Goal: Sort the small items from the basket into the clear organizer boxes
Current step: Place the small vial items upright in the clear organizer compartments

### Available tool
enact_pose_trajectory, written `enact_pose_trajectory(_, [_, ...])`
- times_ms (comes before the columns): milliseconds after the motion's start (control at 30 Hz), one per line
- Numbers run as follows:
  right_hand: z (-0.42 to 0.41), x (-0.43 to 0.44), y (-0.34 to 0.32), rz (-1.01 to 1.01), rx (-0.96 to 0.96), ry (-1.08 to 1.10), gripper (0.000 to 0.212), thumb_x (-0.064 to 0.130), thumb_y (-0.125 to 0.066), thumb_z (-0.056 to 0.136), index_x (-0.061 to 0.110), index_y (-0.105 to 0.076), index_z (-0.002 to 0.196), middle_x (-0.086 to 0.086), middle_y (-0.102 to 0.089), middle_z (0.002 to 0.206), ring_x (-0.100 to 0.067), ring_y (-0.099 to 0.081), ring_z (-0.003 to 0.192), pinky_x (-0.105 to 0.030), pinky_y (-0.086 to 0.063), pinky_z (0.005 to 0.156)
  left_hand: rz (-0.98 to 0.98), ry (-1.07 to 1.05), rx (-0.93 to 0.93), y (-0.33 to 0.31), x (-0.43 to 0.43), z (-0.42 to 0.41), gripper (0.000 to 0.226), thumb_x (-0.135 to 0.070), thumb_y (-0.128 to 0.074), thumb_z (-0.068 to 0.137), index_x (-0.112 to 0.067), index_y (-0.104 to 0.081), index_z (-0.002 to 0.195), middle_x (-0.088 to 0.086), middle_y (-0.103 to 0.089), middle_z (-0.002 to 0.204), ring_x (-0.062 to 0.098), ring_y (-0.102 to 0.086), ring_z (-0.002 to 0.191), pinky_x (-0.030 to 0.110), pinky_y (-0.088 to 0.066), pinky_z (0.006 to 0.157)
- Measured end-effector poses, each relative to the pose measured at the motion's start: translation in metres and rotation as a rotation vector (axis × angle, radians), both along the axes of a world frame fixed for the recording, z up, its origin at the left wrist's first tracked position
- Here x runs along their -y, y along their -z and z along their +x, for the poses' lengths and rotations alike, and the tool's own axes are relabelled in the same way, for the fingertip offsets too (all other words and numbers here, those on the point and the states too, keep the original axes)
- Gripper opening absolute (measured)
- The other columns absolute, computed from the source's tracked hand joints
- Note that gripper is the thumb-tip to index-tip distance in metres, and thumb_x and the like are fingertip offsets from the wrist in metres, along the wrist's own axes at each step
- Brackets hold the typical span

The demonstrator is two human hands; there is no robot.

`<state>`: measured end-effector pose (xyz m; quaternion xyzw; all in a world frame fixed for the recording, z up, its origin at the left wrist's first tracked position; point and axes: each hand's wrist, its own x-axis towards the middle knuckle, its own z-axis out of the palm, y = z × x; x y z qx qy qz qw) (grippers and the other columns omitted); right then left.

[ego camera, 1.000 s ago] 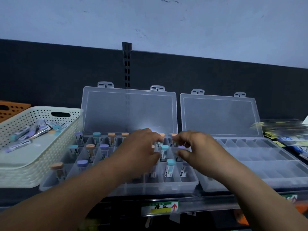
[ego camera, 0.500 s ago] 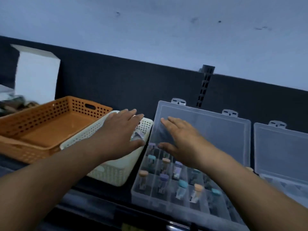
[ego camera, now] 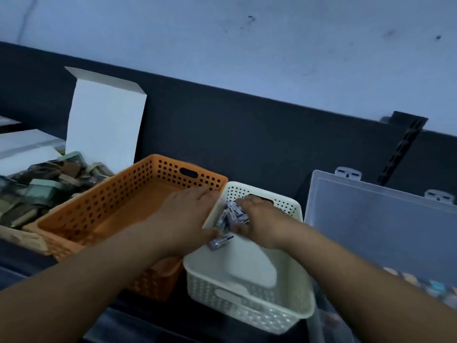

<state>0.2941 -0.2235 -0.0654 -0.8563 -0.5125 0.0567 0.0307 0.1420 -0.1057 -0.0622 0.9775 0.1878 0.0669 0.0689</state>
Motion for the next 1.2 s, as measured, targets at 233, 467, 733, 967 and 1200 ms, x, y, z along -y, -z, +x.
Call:
enact_pose_trajectory(233, [0.007,-0.029,0.023,-0.092,-0.027,0.044,0.055,0.044,-0.062,0.086,0.031,-0.047,0.137,-0.006,-0.051,0.129,-0.027,-0.051,0.116,-0.036,-0.044,0.098,-0.115,0.1,0.037,0.007,-0.003,0.002,0.075,-0.055,-0.045,0.091,-0.027,-0.009,0.152,-0.004,-0.011,0.159,0.016,-0.011,0.145,0.037,-0.012,0.116])
enact_pose_trajectory(467, [0.003,-0.02,0.025,-0.043,0.07,0.005,0.03,0.027,-0.056,0.09,0.021,-0.053,0.119,-0.009,-0.048,0.113,-0.028,-0.054,0.102,-0.028,-0.038,0.075,-0.147,0.091,0.068,0.01,-0.004,0.003,0.072,-0.053,-0.049,0.09,-0.027,-0.018,0.149,-0.006,-0.025,0.154,0.015,-0.022,0.14,0.035,-0.02,0.113])
enact_pose_trajectory(733, [0.015,-0.016,0.027,-0.078,-0.032,-0.032,0.053,0.021,-0.052,0.092,0.034,-0.039,0.141,-0.005,-0.037,0.123,-0.027,-0.054,0.105,-0.034,-0.048,0.091,-0.173,0.068,0.107,0.011,-0.004,0.003,0.071,-0.059,-0.057,0.082,-0.035,-0.029,0.143,-0.014,-0.043,0.14,0.011,-0.041,0.125,0.038,-0.035,0.105])
enact_pose_trajectory(967, [0.024,-0.014,0.036,-0.017,-0.081,-0.068,0.059,0.028,-0.069,0.085,0.033,-0.045,0.138,-0.001,-0.038,0.118,-0.022,-0.054,0.102,-0.033,-0.048,0.09,-0.191,0.042,0.085,0.008,-0.003,0.001,0.069,-0.058,-0.058,0.081,-0.035,-0.033,0.141,-0.012,-0.047,0.138,0.011,-0.044,0.123,0.038,-0.037,0.103])
enact_pose_trajectory(1200, [0.029,-0.016,0.037,0.116,-0.197,0.039,0.027,0.026,-0.068,0.084,0.027,-0.064,0.11,0.0,-0.066,0.103,-0.018,-0.062,0.088,-0.028,-0.052,0.078,-0.118,0.009,0.081,0.006,-0.001,0.0,0.076,-0.058,-0.058,0.083,-0.029,-0.027,0.146,-0.009,-0.04,0.146,0.013,-0.039,0.13,0.032,-0.032,0.108])
